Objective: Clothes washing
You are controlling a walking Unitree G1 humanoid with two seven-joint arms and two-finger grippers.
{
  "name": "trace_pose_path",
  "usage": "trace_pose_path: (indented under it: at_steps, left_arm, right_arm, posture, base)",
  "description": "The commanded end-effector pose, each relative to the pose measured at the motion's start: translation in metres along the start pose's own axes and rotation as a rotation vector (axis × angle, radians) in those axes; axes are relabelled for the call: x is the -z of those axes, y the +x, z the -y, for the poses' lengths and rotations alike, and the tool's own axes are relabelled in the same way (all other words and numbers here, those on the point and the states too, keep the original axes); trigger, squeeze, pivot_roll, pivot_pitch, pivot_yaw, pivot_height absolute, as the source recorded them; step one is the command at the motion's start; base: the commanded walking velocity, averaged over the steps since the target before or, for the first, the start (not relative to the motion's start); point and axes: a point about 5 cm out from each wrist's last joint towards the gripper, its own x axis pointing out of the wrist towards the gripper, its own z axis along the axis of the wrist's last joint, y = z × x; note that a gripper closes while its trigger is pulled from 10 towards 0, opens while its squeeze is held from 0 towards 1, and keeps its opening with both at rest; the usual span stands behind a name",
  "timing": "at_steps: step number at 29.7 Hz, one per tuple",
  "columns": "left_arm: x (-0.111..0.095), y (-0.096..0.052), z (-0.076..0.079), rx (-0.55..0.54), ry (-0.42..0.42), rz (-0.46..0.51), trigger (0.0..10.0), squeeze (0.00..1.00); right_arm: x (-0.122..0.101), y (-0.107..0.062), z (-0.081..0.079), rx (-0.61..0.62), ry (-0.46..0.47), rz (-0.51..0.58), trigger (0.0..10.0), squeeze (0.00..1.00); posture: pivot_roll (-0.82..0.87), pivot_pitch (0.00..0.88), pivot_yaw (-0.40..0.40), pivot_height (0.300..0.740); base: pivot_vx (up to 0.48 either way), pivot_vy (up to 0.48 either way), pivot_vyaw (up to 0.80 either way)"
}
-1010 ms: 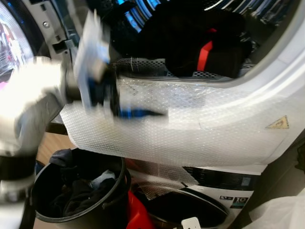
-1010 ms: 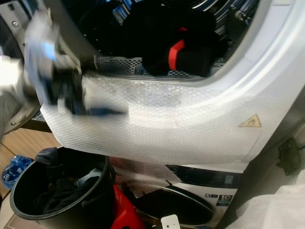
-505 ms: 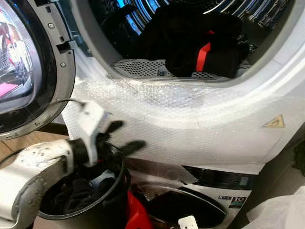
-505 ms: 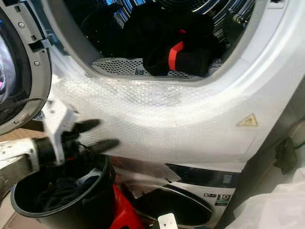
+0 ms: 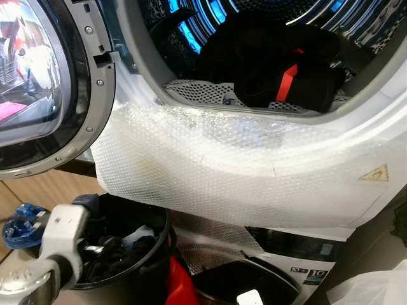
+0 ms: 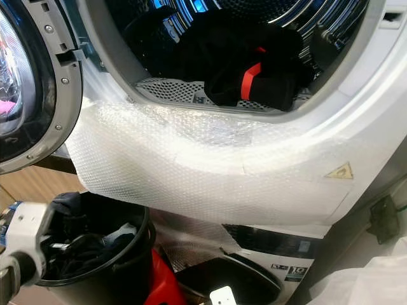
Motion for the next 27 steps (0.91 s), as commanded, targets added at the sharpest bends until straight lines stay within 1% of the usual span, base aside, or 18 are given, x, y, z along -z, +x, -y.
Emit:
trace_pose_path:
  at_steps: [1, 2, 4, 5, 6, 7, 8, 10, 13, 16, 19, 20, 21, 23, 24, 25, 26, 27]
  left_arm:
    - [0.003, 0.005, -0.013, -0.071, -0.041, 0.020, 10.0, 1.00]
    - [0.006, 0.008, -0.014, -0.067, -0.059, 0.025, 10.0, 1.00]
    - [0.008, 0.009, -0.014, -0.063, -0.065, 0.027, 10.0, 1.00]
    - [0.010, 0.012, -0.014, -0.067, -0.065, 0.021, 10.0, 1.00]
    - [0.016, 0.018, -0.015, -0.052, -0.066, 0.003, 10.0, 1.00]
    - [0.022, 0.025, -0.017, -0.049, -0.044, -0.006, 10.0, 1.00]
    - [0.028, 0.031, -0.019, -0.030, -0.050, -0.021, 10.0, 1.00]
    - [0.030, 0.039, -0.023, -0.025, -0.051, -0.003, 10.0, 1.00]
    - [0.024, 0.048, -0.027, -0.018, -0.056, 0.018, 10.0, 1.00]
    - [0.019, 0.052, -0.028, -0.004, -0.058, 0.031, 10.0, 1.00]
    - [0.008, 0.056, -0.027, 0.030, -0.014, 0.051, 10.0, 1.00]
    - [0.008, 0.056, -0.027, 0.030, -0.014, 0.051, 10.0, 1.00]
    - [0.004, 0.055, -0.025, 0.072, 0.008, 0.051, 10.0, 1.00]
    - [-0.003, 0.047, -0.017, 0.206, 0.087, 0.035, 10.0, 1.00]
    - [-0.005, 0.041, -0.015, 0.258, 0.145, 0.021, 10.0, 0.59]
    - [-0.009, 0.033, -0.016, 0.302, 0.205, 0.010, 10.0, 0.00]
    - [-0.009, 0.033, -0.016, 0.302, 0.205, 0.010, 10.0, 0.00]
    - [-0.011, 0.027, -0.016, 0.327, 0.241, 0.002, 10.0, 0.00]
  right_arm:
    - [0.001, 0.000, -0.002, -0.016, -0.015, -0.012, 10.0, 0.00]
    - [0.001, 0.000, -0.002, -0.019, -0.020, -0.013, 10.0, 0.00]
    - [0.001, 0.000, -0.001, -0.020, -0.024, -0.013, 10.0, 0.00]
    - [0.001, 0.000, -0.001, -0.023, -0.029, -0.013, 10.0, 0.00]
    - [0.000, 0.000, 0.000, -0.028, -0.039, -0.013, 10.0, 0.00]
    - [-0.001, 0.000, 0.000, -0.035, -0.054, -0.012, 10.0, 0.00]
    - [-0.001, 0.000, 0.001, -0.041, -0.066, -0.010, 10.0, 0.00]
    - [-0.003, 0.001, 0.002, -0.045, -0.081, -0.007, 10.0, 0.00]
    - [-0.004, 0.001, 0.007, -0.041, -0.092, -0.003, 10.0, 0.00]
    - [-0.004, 0.000, 0.011, -0.034, -0.092, -0.002, 10.0, 0.00]
    - [-0.003, 0.000, 0.015, -0.027, -0.105, -0.010, 10.0, 0.00]
    - [-0.003, 0.000, 0.015, -0.027, -0.105, -0.010, 10.0, 0.00]
    - [-0.002, -0.001, 0.016, -0.025, -0.110, -0.013, 10.0, 0.00]
    - [-0.002, -0.001, 0.016, -0.028, -0.117, -0.016, 10.0, 0.00]
    - [-0.002, -0.001, 0.015, -0.030, -0.119, -0.016, 10.0, 0.00]
    - [-0.002, -0.001, 0.015, -0.032, -0.119, -0.016, 10.0, 0.00]
    - [-0.002, -0.001, 0.015, -0.032, -0.119, -0.016, 10.0, 0.00]
    - [-0.002, -0.001, 0.014, -0.033, -0.119, -0.016, 10.0, 0.00]
  posture:
    - [0.29, 0.000, 0.035, 0.740]
    - [0.29, 0.000, 0.030, 0.740]
    - [0.29, 0.000, 0.030, 0.740]
    - [0.29, 0.000, 0.002, 0.740]
    - [0.29, 0.000, -0.008, 0.740]
    - [0.29, 0.000, -0.008, 0.740]
    - [0.28, 0.000, -0.018, 0.740]
    - [0.27, 0.000, -0.030, 0.740]
    - [0.26, 0.000, -0.043, 0.740]
    - [0.26, 0.000, -0.047, 0.740]
    - [0.26, 0.000, -0.054, 0.740]
    - [0.26, 0.000, -0.054, 0.740]
    - [0.26, 0.000, -0.054, 0.740]
    - [0.26, 0.000, -0.054, 0.740]
    - [0.26, 0.000, -0.050, 0.740]
    - [0.26, 0.000, -0.044, 0.740]
    - [0.26, 0.000, -0.044, 0.740]
    - [0.26, 0.000, -0.044, 0.740]
  base:
    - [0.000, 0.000, 0.00]
    - [0.000, 0.000, 0.00]
    - [0.000, 0.000, 0.00]
    - [0.000, 0.000, 0.00]
    - [0.000, 0.000, 0.00]
    - [0.000, 0.000, 0.00]
    - [0.000, 0.000, 0.00]
    - [0.000, 0.000, 0.00]
    - [0.000, 0.000, 0.00]
    - [0.000, 0.000, 0.00]
    - [0.000, 0.000, 0.00]
    - [0.000, 0.000, 0.00]
    - [0.000, 0.000, 0.00]
    - [0.000, 0.000, 0.00]
    - [0.000, 0.000, 0.00]
    - [0.000, 0.000, 0.00]
    - [0.000, 0.000, 0.00]
    - [0.000, 0.000, 0.00]
